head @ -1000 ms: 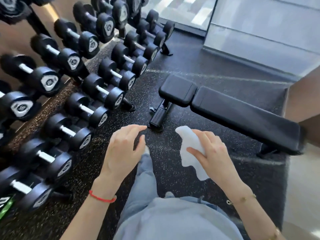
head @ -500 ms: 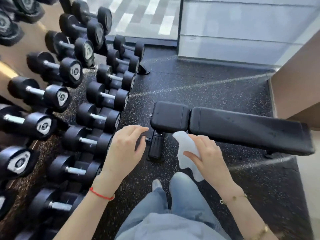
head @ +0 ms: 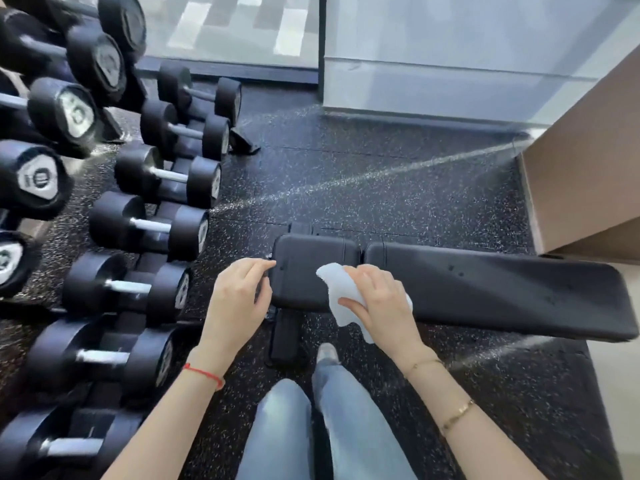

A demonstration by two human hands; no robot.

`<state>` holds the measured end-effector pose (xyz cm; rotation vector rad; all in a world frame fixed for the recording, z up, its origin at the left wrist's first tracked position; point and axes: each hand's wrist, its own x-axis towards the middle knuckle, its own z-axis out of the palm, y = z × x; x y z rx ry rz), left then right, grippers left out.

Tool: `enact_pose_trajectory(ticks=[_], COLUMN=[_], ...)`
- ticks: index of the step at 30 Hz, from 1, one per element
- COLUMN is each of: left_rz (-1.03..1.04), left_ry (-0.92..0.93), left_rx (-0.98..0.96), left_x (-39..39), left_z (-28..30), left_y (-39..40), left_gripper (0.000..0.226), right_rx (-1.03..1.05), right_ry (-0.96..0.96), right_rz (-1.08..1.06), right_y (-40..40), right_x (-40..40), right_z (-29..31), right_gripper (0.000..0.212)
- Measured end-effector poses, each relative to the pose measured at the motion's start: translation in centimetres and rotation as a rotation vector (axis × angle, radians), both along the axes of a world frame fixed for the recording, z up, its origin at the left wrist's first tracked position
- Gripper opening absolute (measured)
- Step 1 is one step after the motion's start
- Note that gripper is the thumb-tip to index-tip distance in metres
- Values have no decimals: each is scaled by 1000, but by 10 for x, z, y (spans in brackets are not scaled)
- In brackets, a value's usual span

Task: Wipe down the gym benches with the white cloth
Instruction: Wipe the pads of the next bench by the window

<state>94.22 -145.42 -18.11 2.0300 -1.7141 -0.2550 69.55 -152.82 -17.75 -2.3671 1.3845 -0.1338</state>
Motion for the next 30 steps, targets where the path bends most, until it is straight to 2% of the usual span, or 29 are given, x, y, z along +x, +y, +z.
enact_pose_trajectory(ticks=[10, 17, 21, 27, 30], left_rz=[-32, -41, -12, 81, 108], left_ry=[-25, -71, -98, -81, -56], left_rx=[37, -31, -95, -126, -132], left_x=[41, 59, 66, 67, 67], left_z=[-227, -361, -403, -429, -433], left_y=[-82, -100, -101, -80, -69], left_gripper=[30, 34, 40, 41, 42], right_rx=[-61, -44, -175, -176, -178], right_ry=[89, 127, -24, 92, 69], right_rz=[49, 149, 138, 61, 123], right_y=[-102, -104, -98, -145, -125], right_x=[66, 82, 68, 115, 131], right_z=[-231, -384, -415, -412, -411], right_gripper=[55, 65, 67, 62, 60])
